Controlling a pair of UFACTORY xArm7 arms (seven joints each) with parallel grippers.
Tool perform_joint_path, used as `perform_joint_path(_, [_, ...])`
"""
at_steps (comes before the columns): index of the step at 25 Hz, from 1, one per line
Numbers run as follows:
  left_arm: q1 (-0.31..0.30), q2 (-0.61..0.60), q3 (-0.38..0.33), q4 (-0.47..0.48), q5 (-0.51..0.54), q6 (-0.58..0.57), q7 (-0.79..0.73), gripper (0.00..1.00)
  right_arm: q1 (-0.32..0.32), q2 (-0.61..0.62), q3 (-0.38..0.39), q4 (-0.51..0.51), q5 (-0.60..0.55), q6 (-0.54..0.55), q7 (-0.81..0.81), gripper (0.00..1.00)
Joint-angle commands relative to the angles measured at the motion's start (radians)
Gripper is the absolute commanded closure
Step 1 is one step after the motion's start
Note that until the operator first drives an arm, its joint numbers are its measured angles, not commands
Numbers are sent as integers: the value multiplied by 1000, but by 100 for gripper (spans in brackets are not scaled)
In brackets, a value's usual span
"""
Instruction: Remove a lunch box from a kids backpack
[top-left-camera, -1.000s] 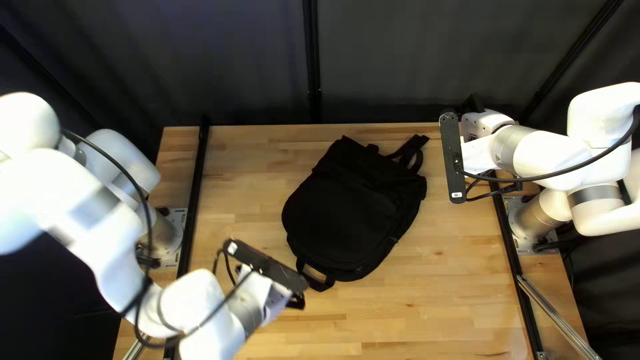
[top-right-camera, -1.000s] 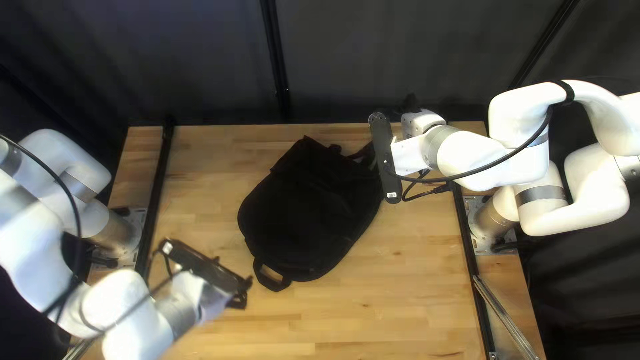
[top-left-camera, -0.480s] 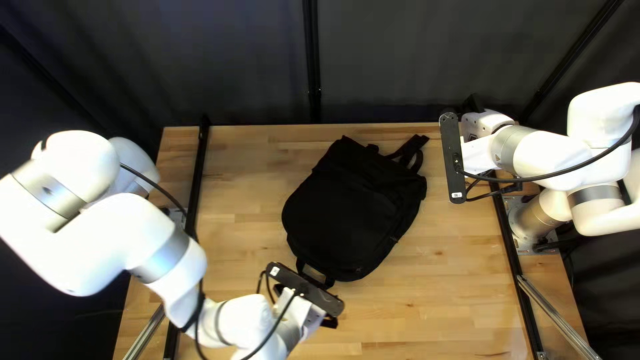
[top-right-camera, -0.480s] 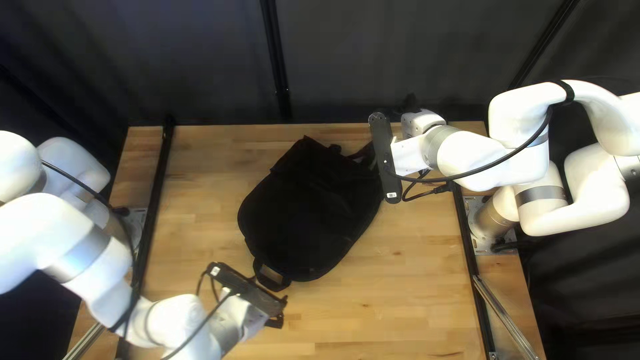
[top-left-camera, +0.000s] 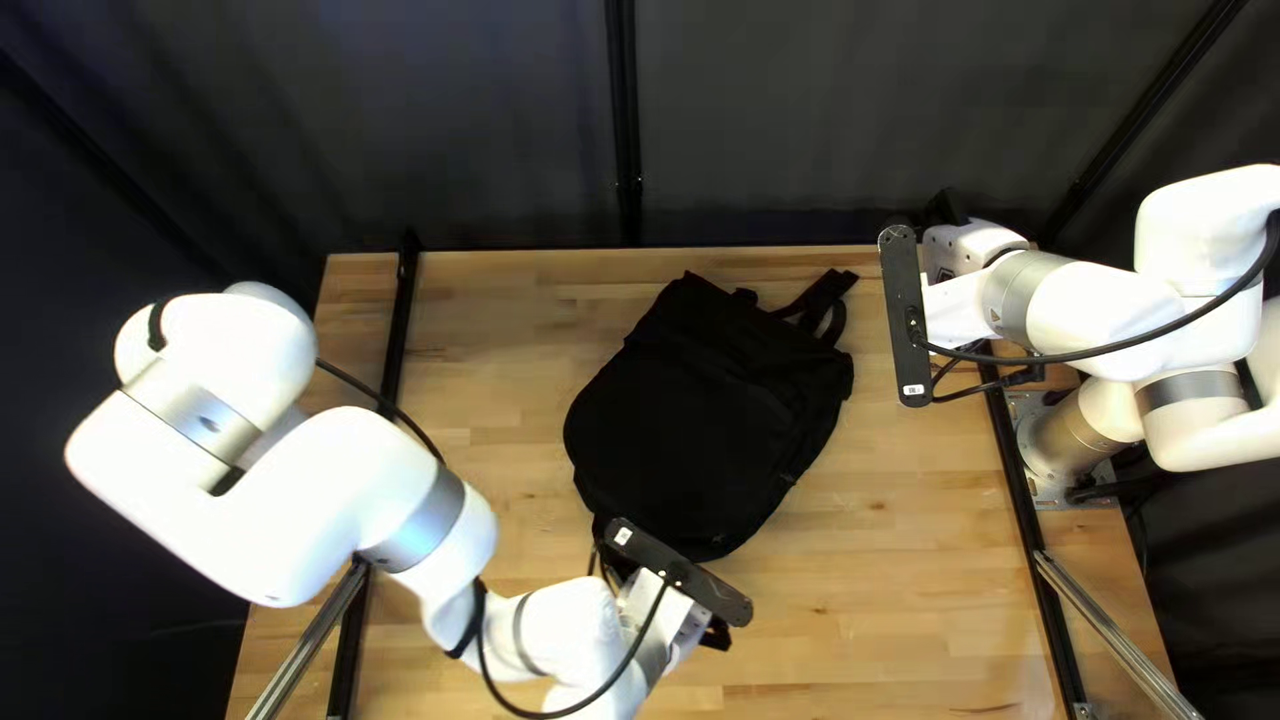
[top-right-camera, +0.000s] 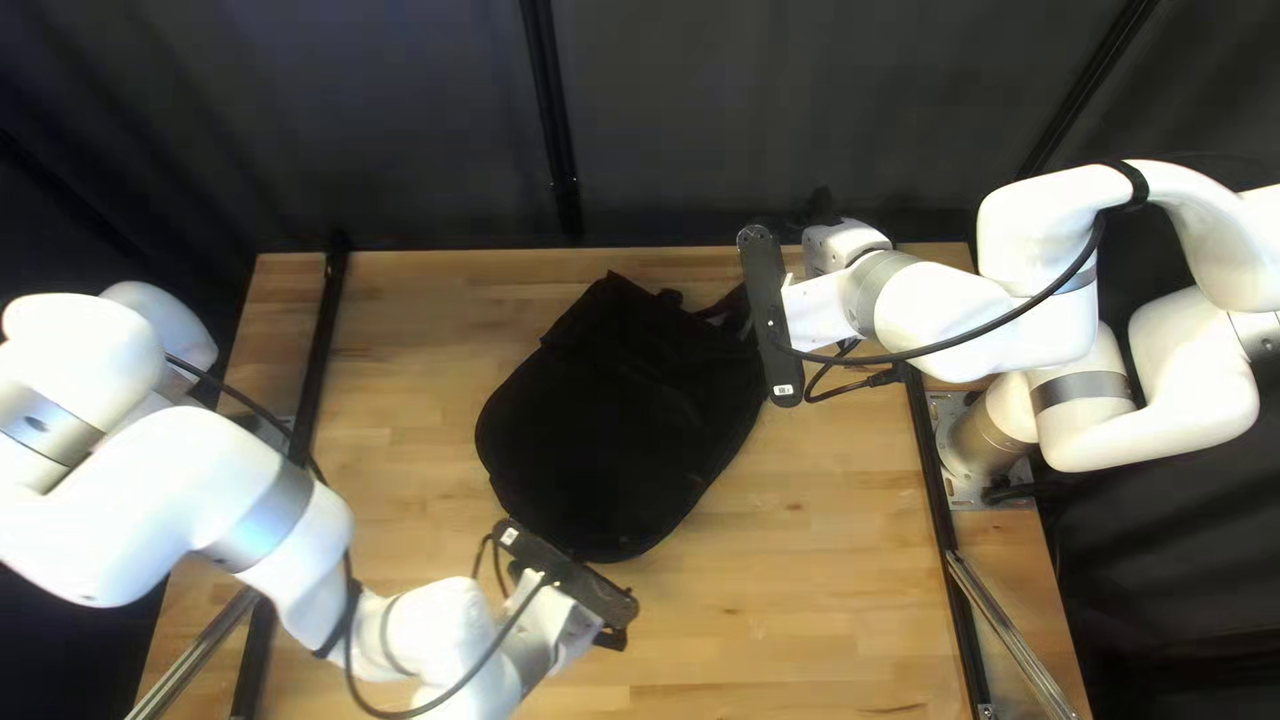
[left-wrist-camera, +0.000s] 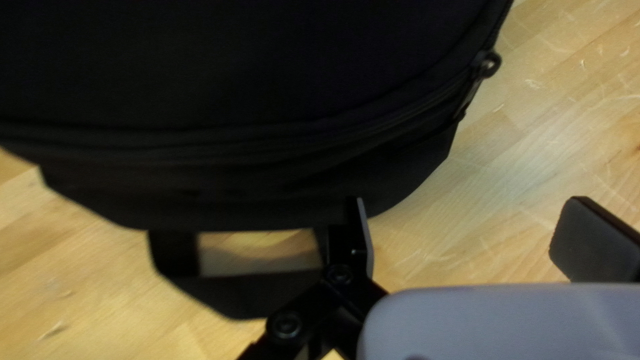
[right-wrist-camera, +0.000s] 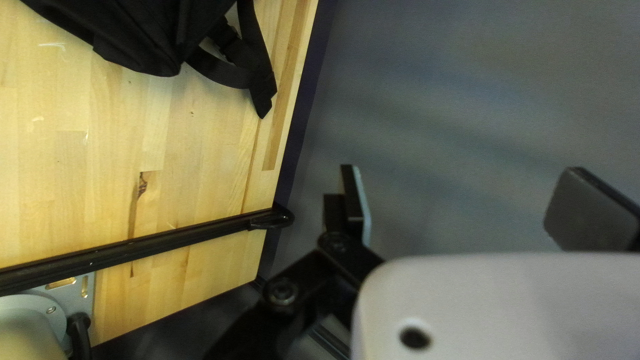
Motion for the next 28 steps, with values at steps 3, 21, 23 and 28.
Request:
perform_joint_path(3, [14, 23, 3, 34, -29, 32, 48, 0, 0, 0, 0, 0, 0, 0, 0, 0])
perform_joint_path(21, [74, -4, 13, -12, -3, -91, 79, 0, 0, 0, 0, 0, 0, 0, 0, 0])
perform_joint_path(23, [82, -11, 16, -20, 9, -121, 78, 0, 0, 0, 0, 0, 0, 0, 0, 0])
perform_joint_path(28, [99, -49, 22, -74, 52, -208, 52, 0, 0, 0, 0, 0, 0, 0, 0, 0])
